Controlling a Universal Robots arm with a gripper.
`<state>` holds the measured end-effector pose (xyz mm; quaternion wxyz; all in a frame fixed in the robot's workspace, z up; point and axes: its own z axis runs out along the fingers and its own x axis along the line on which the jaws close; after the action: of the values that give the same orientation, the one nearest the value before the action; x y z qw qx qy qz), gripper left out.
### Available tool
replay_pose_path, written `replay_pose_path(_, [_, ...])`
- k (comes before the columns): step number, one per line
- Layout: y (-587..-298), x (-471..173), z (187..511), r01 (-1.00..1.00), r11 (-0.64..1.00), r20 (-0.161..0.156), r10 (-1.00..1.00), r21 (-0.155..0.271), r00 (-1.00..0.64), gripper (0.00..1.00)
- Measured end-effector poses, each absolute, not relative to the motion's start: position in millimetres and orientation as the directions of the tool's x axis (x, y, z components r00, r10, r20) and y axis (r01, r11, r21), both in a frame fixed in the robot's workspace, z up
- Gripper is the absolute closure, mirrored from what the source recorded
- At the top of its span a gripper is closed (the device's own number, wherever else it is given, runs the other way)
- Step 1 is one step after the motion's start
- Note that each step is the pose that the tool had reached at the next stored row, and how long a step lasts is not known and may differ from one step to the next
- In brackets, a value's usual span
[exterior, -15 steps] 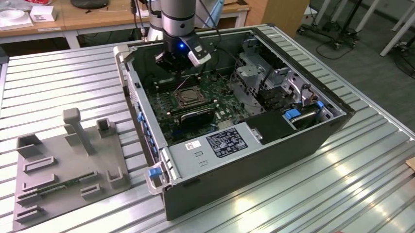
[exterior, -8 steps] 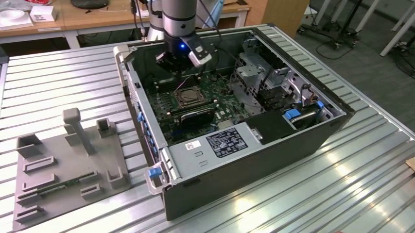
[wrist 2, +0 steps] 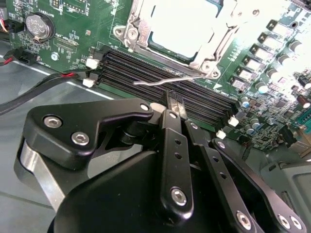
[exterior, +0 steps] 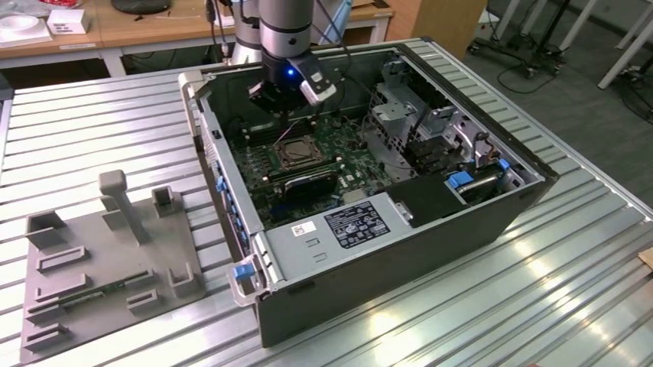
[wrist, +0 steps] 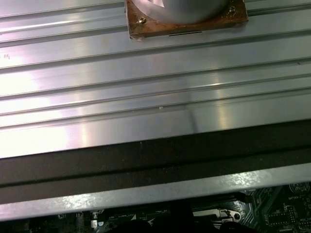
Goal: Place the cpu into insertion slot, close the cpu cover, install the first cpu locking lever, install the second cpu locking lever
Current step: 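Install the first cpu locking lever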
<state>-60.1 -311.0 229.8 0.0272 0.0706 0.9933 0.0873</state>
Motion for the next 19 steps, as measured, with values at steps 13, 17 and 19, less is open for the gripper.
replay_pose_path(13, [-313.6,-58.1,228.1,0.135,0.974,-0.041,0.145,0.182,-0.989,0.89])
replay_pose_path(17, [-313.9,-57.1,228.0,0.135,0.974,-0.041,0.145,0.183,-0.989,0.89])
replay_pose_path(19, [-314.2,-57.0,228.0,0.136,0.974,-0.041,0.145,0.183,-0.989,0.89])
